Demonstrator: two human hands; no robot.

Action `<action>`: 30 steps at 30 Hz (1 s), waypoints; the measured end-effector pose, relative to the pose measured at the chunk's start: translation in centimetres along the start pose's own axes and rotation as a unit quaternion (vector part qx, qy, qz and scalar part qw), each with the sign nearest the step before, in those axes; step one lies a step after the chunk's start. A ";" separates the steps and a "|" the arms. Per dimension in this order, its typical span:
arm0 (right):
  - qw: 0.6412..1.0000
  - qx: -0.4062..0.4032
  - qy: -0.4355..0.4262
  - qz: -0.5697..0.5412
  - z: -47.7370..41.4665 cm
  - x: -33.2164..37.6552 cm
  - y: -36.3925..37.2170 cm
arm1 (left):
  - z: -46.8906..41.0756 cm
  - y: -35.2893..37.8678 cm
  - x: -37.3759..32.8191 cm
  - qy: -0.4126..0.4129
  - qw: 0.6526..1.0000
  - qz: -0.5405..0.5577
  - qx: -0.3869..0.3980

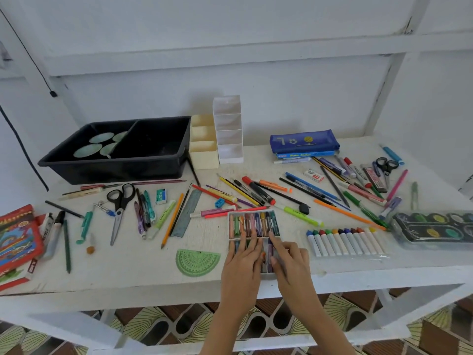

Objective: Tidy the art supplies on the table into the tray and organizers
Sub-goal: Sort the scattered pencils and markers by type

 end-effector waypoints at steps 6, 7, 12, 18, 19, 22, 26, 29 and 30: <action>0.998 -0.015 -0.025 0.049 0.5 0.6 0.2 | 0.2 -1.1 0.2 -0.037 0.993 0.098 0.050; 0.998 -0.017 -0.022 0.051 0.7 0.7 0.2 | 0.2 -1.0 0.2 -0.041 0.994 0.086 0.057; 0.996 -0.031 -0.002 0.082 1.5 1.2 0.2 | 0.3 -0.8 -0.3 -0.016 0.998 0.044 0.042; 0.996 -0.060 0.015 0.072 1.0 1.0 0.1 | 0.5 -0.4 -0.1 -0.008 0.999 0.034 0.034; 0.995 -0.065 0.017 0.072 0.8 1.1 0.0 | 0.5 -0.4 -0.1 -0.008 0.999 0.034 0.034; 0.994 -0.083 0.025 0.069 0.7 1.2 -0.2 | 0.2 -0.4 0.5 -0.038 0.992 0.114 0.046; 0.990 -0.107 0.044 0.077 0.9 1.6 -0.3 | -0.2 0.3 1.9 -0.056 0.958 0.258 0.114; 0.983 -0.110 0.082 0.118 0.2 2.3 -0.4 | -0.2 0.0 1.8 -0.043 0.964 0.248 0.087; 0.980 -0.108 0.092 0.136 -0.1 2.5 -0.5 | -0.2 -0.3 1.8 -0.054 0.953 0.286 0.079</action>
Point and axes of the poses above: each hand's wrist, its own z-axis away from the middle knuckle, its own y-axis out of the palm, x = y × z, the point moved 10 cm from there along -z, towards the middle knuckle, and after that the axes turned 2 degrees about -y, right-handed, at the moved point
